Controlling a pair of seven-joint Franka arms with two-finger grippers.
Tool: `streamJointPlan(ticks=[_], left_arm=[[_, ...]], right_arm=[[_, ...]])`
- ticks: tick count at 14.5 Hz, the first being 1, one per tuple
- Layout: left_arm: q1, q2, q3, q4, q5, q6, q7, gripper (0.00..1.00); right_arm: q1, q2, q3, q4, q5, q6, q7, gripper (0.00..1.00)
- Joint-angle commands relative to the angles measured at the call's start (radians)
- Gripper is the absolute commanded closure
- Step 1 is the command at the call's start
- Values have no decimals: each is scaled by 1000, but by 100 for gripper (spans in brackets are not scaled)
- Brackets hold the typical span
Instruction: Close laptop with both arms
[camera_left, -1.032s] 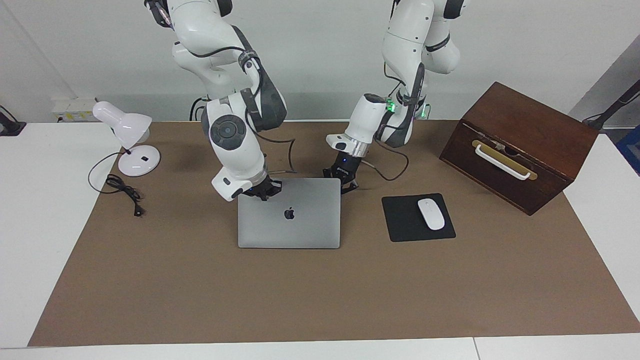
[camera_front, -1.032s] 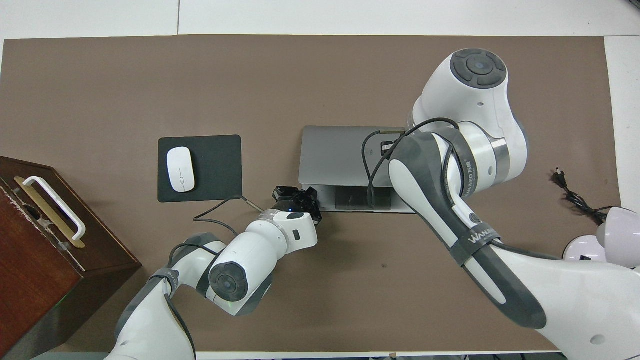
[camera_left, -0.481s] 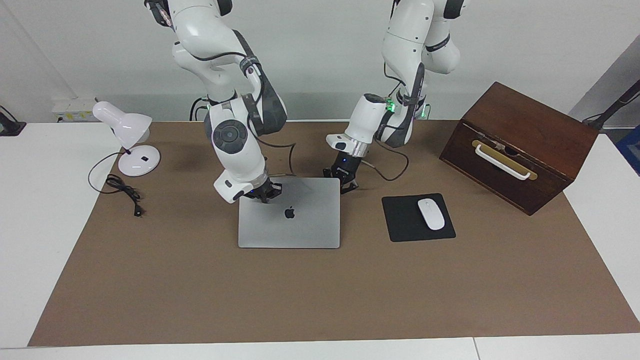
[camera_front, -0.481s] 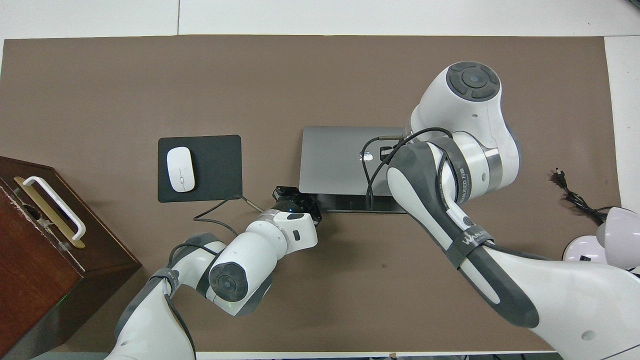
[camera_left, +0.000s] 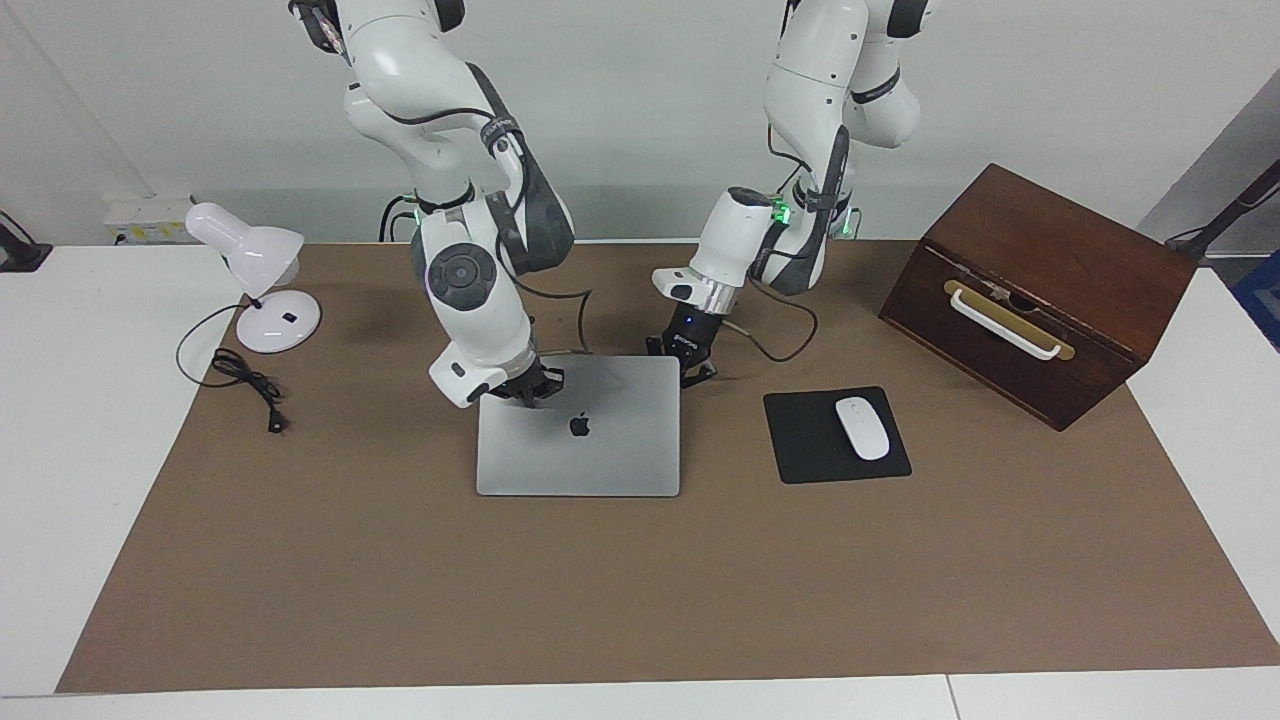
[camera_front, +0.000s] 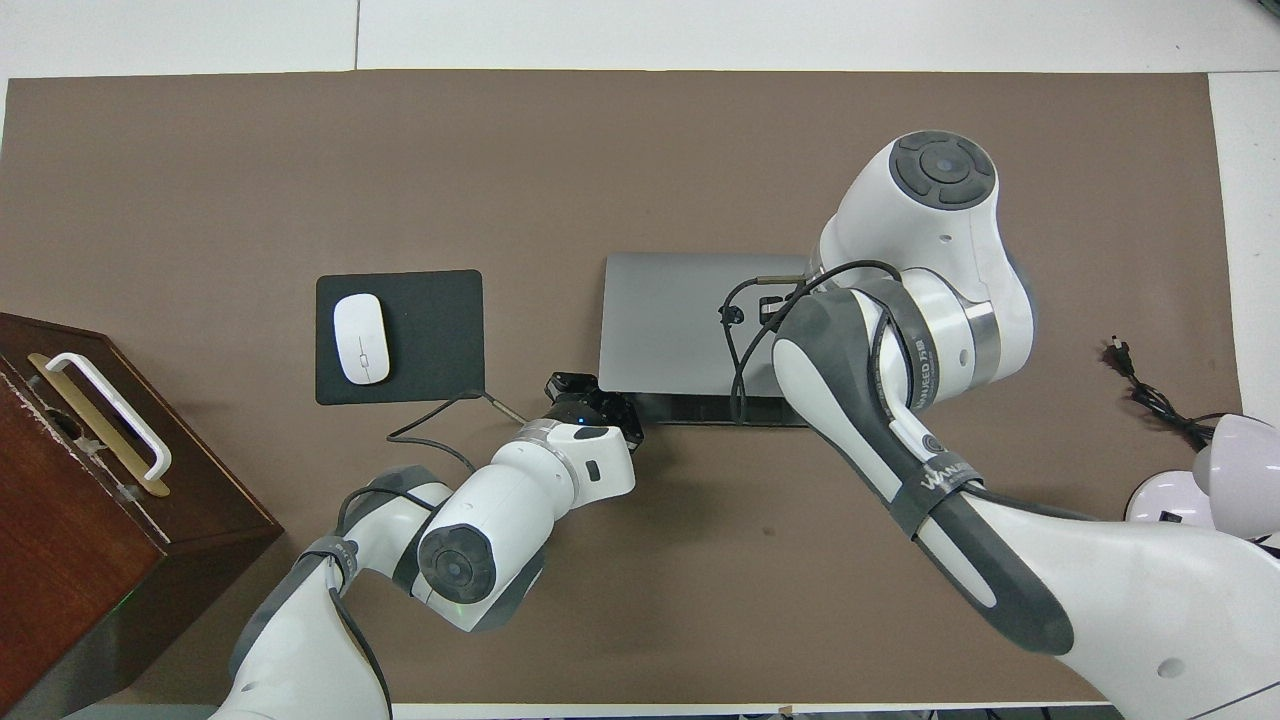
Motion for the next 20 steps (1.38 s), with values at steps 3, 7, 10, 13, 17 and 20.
streamJointPlan(ticks=[3, 7, 10, 13, 17, 20], left_arm=[[-25, -3, 20, -75, -9, -15, 16, 100], [-25, -3, 20, -75, -9, -15, 16, 100], [-25, -3, 20, -76, -9, -15, 16, 100], [-25, -2, 20, -78, -9, -15, 16, 100], [-25, -3, 18, -91, -9, -15, 16, 100], [-25, -5, 18, -96, -9, -15, 16, 100]], right_arm=[[-3, -26, 4, -39, 31, 25, 17, 100], [-3, -26, 4, -39, 31, 25, 20, 100], [-3, -26, 4, -38, 31, 25, 22, 100], [-3, -26, 4, -39, 31, 25, 22, 100], [-1, -26, 4, -38, 31, 27, 22, 100], [-1, -26, 4, -38, 48, 27, 22, 100]])
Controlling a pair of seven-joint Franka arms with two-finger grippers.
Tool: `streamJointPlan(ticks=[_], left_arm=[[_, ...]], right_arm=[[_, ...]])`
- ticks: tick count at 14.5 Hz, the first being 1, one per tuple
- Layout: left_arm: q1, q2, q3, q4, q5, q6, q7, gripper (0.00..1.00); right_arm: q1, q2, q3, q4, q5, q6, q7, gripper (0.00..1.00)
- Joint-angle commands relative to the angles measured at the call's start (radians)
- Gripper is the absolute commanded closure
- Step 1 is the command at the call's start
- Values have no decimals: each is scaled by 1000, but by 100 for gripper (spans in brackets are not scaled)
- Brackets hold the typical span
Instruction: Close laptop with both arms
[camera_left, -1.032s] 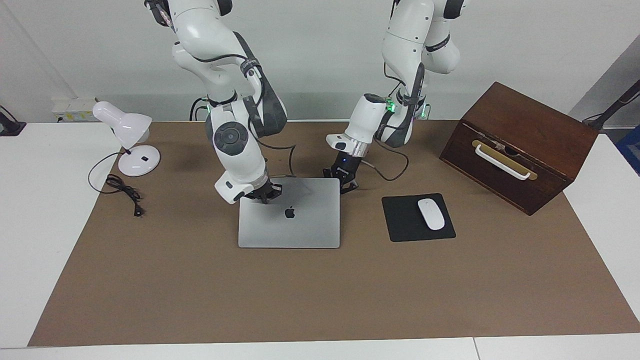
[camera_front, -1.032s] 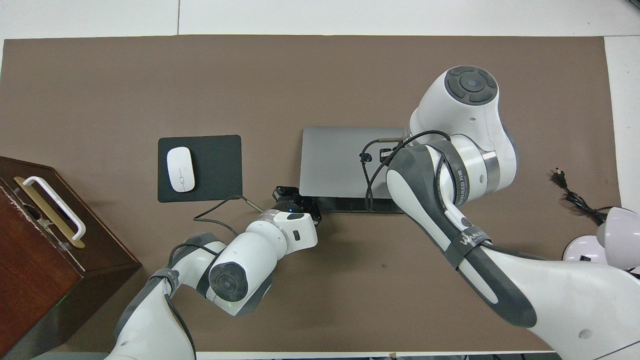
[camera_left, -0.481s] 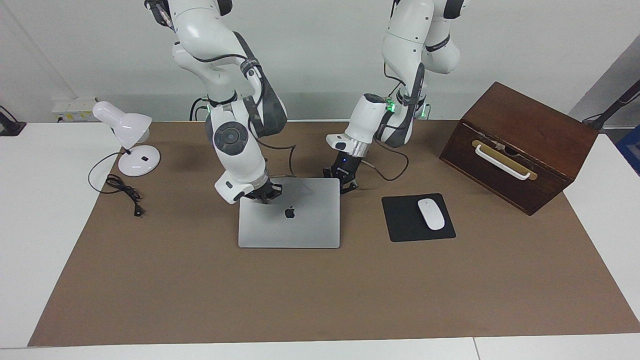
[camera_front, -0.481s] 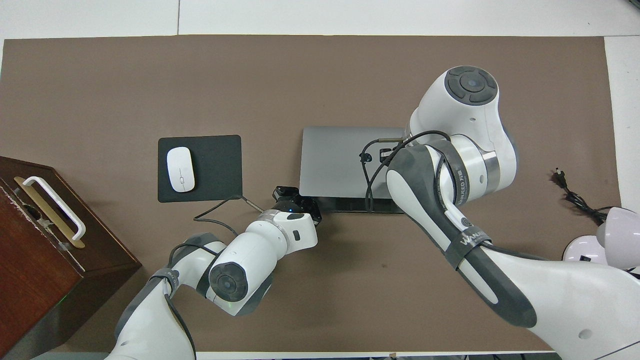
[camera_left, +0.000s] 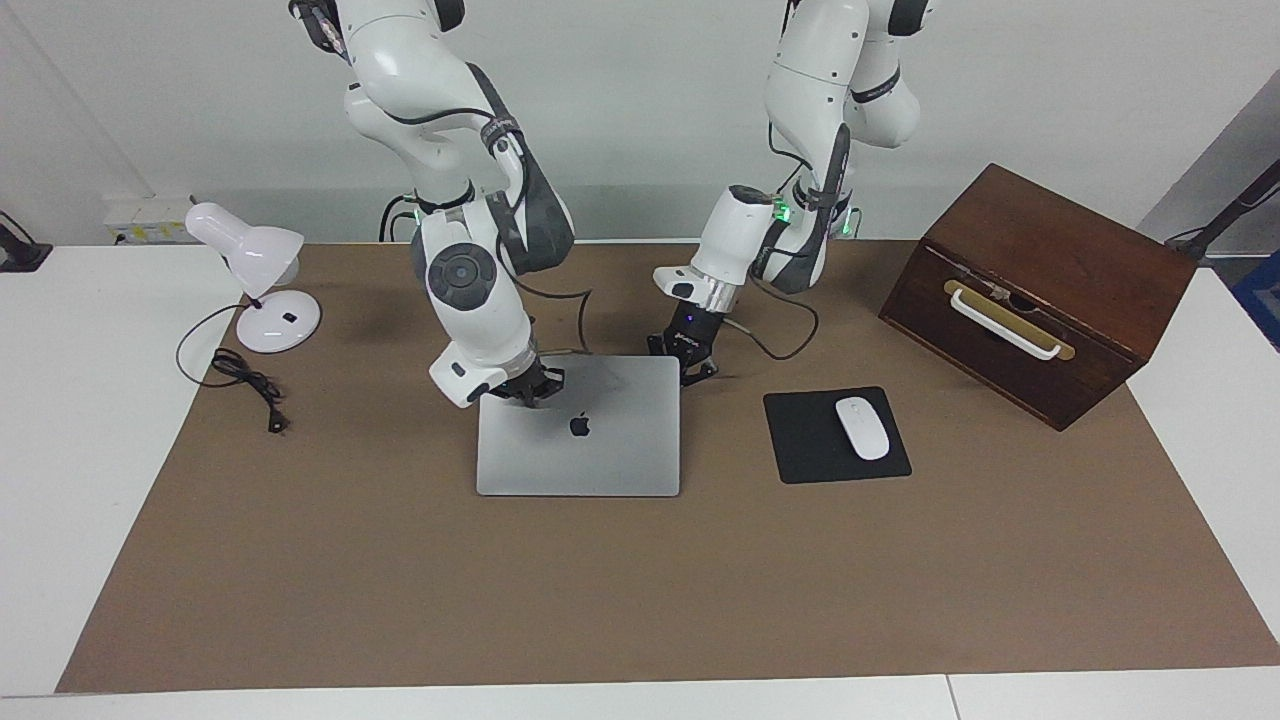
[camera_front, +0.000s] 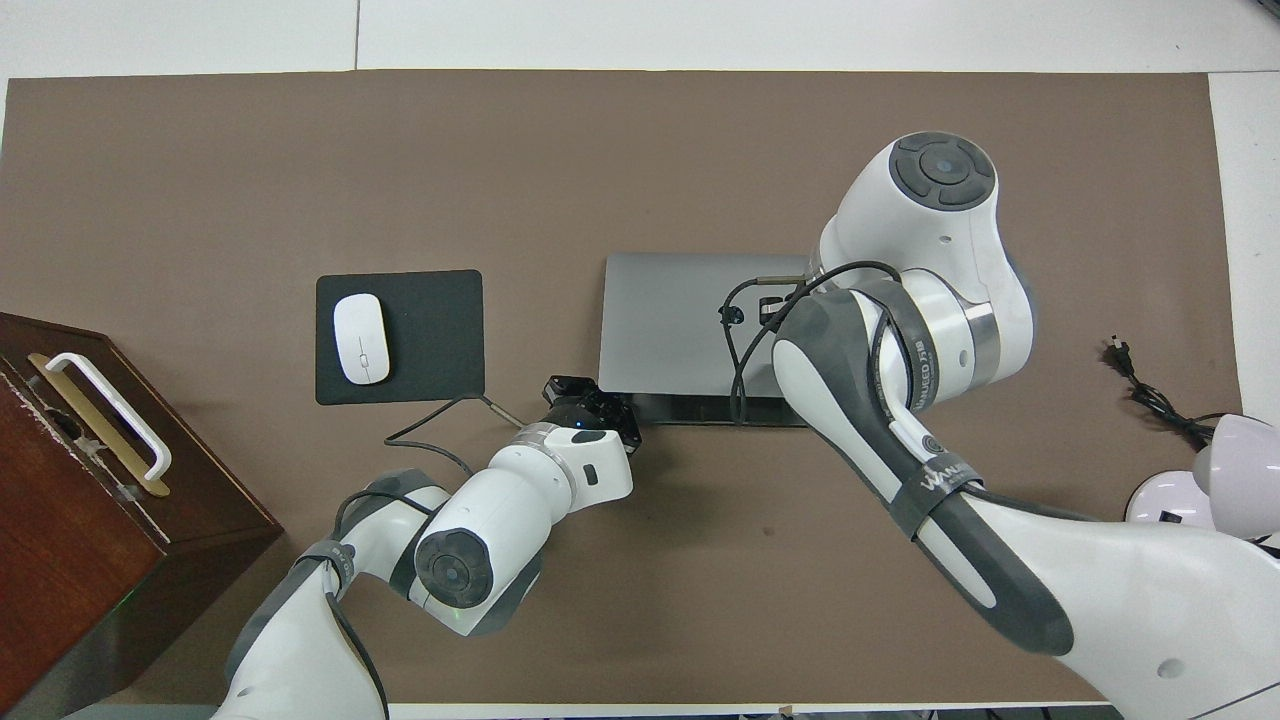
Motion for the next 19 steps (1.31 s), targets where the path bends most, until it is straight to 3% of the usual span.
streamJointPlan(ticks=[1, 19], left_arm=[[-24, 9, 20, -82, -9, -17, 16, 100], [-24, 6, 20, -94, -9, -17, 16, 100]], right_arm=[[-2, -25, 4, -36, 49, 27, 20, 100], [11, -19, 4, -68, 51, 83, 20, 100]])
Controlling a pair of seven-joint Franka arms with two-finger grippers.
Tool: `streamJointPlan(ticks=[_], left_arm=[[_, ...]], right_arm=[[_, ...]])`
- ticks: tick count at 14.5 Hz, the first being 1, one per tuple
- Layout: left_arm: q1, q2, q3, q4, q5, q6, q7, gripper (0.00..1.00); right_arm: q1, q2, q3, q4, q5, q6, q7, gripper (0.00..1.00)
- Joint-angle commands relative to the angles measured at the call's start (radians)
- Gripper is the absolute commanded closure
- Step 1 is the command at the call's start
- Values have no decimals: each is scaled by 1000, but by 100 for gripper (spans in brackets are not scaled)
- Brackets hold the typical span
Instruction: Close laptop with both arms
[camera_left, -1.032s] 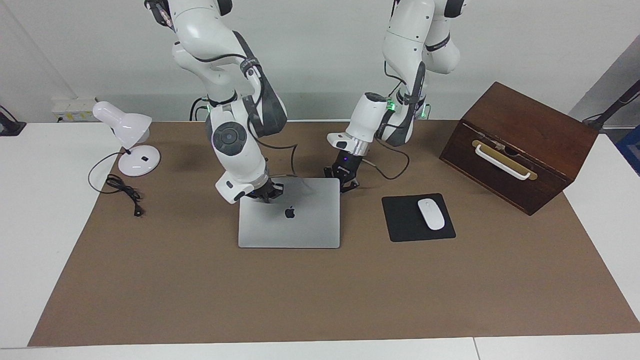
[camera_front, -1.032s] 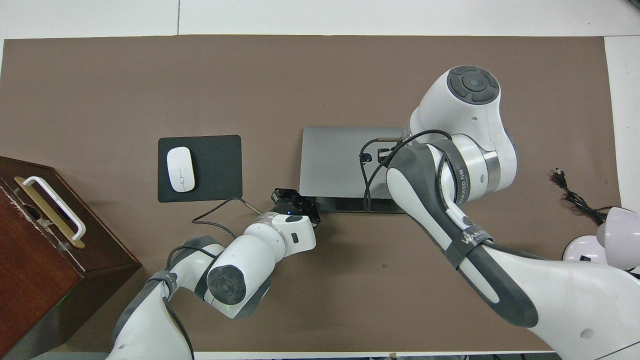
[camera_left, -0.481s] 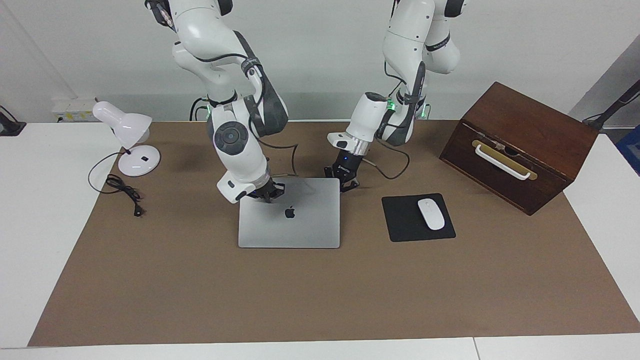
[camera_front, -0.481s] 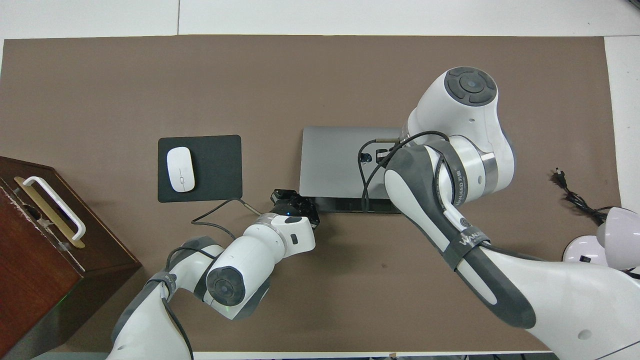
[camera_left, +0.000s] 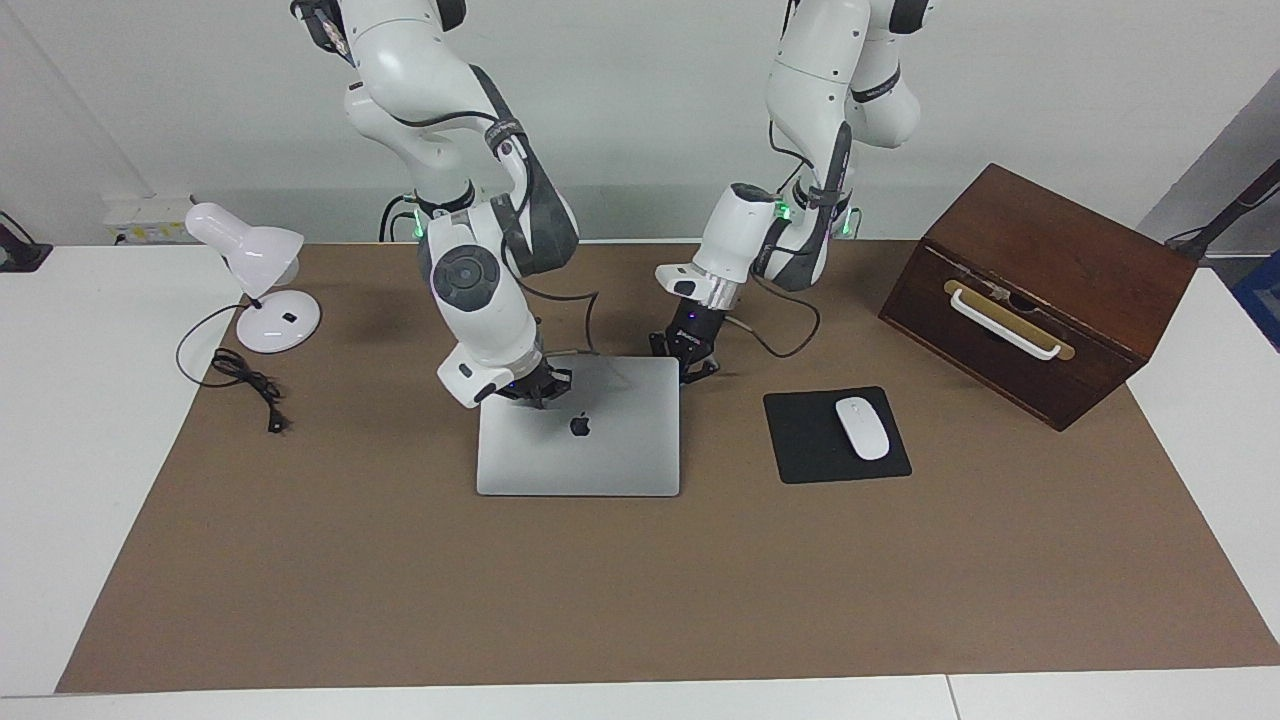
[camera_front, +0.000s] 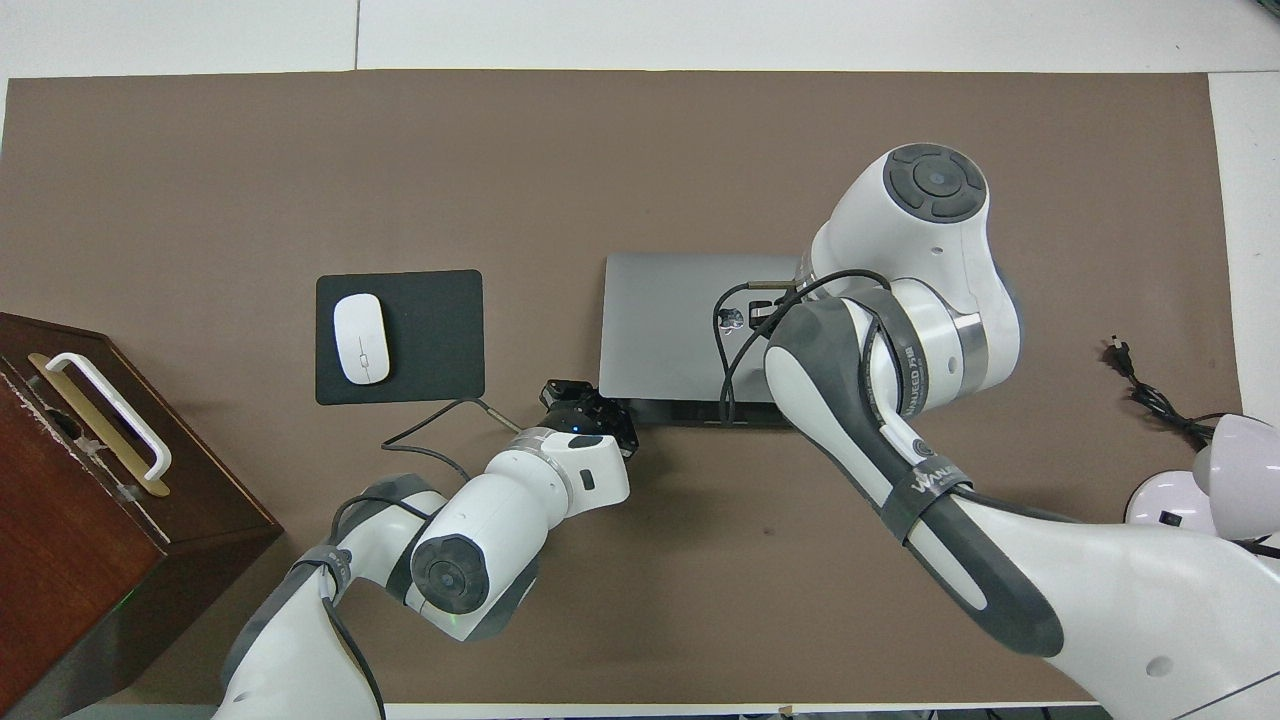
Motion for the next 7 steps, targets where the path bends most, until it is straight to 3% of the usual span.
streamJointPlan(ticks=[1, 7], left_arm=[[-24, 15, 20, -78, -9, -25, 16, 100], [-24, 15, 20, -76, -9, -25, 16, 100]], right_arm=[[0, -17, 3, -44, 25, 42, 20, 100], [0, -10, 3, -56, 25, 70, 20, 100]])
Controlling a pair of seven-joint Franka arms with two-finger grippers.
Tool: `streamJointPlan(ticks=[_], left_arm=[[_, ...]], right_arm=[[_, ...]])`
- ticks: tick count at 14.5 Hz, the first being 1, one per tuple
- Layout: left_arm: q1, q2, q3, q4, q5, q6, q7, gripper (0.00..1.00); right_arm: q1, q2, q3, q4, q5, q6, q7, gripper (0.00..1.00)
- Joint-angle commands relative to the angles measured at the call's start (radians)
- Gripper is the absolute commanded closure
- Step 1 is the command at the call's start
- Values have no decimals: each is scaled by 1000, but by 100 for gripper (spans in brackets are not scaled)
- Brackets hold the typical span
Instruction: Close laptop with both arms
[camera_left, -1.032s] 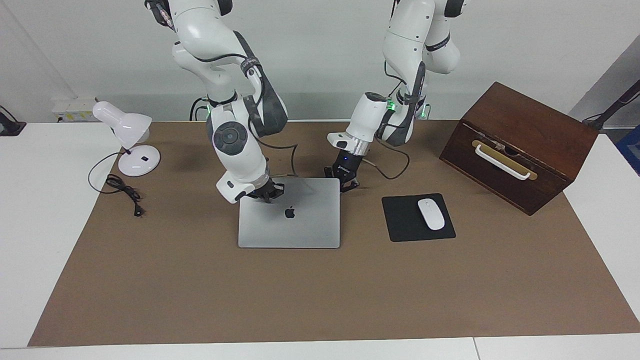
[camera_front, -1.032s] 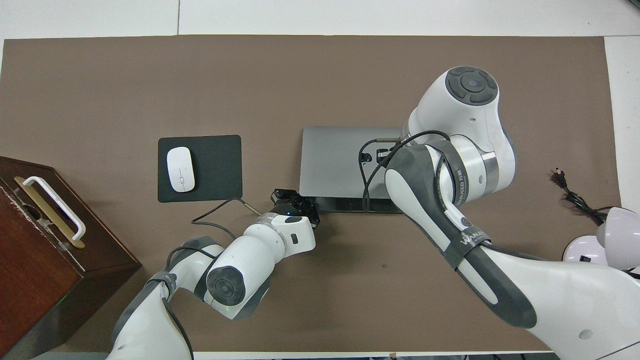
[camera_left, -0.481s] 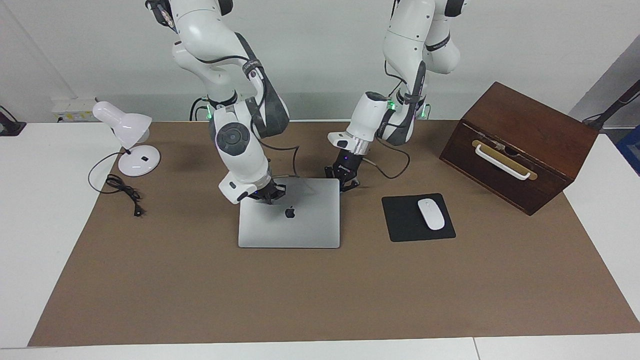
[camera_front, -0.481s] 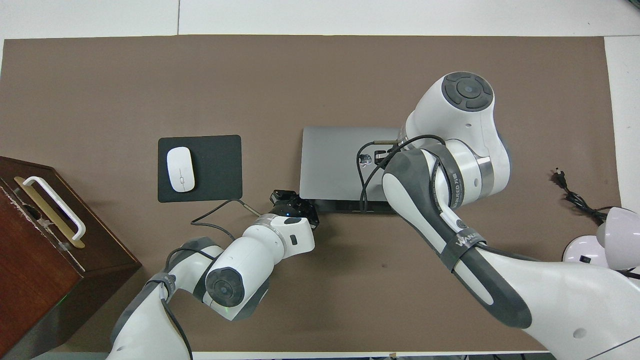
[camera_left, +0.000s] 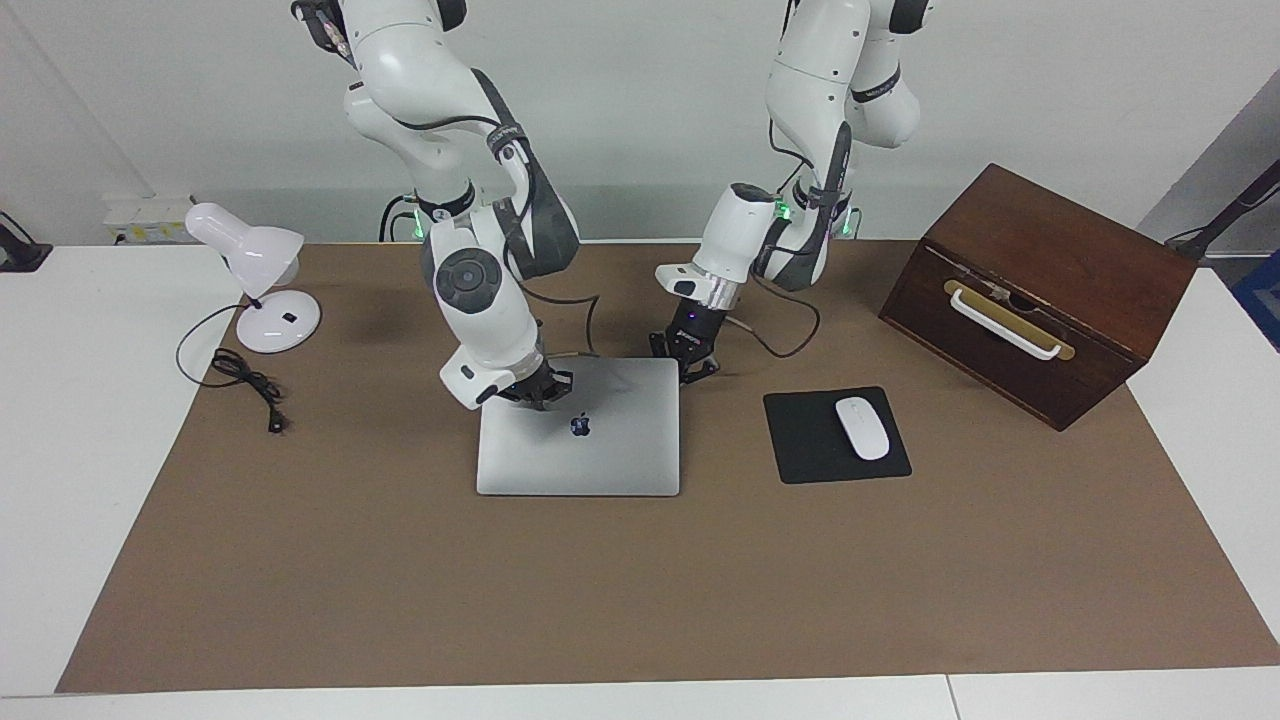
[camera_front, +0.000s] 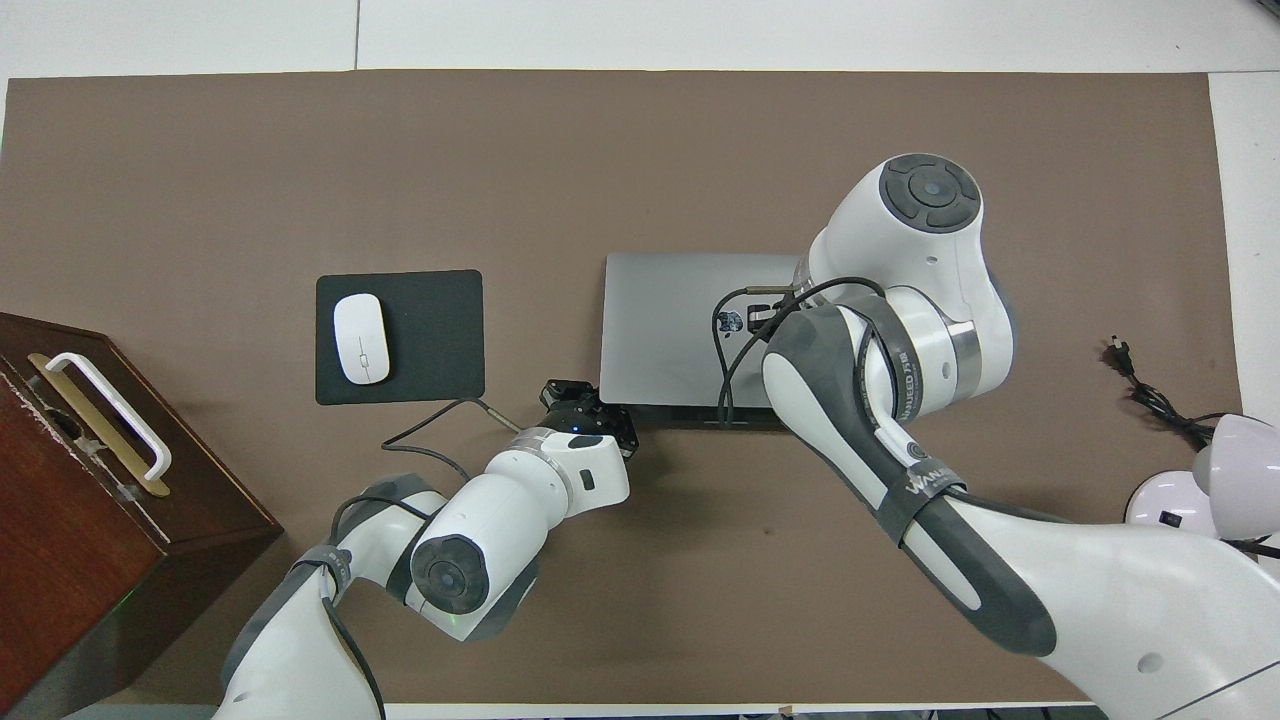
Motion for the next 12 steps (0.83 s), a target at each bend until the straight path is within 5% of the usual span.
streamJointPlan(ticks=[1, 12], left_arm=[[-24, 15, 20, -76, -9, -26, 16, 100], [-24, 15, 20, -76, -11, -26, 16, 100]], right_arm=[[-1, -10, 3, -38, 25, 41, 20, 100], [11, -10, 3, -40, 26, 41, 22, 100]])
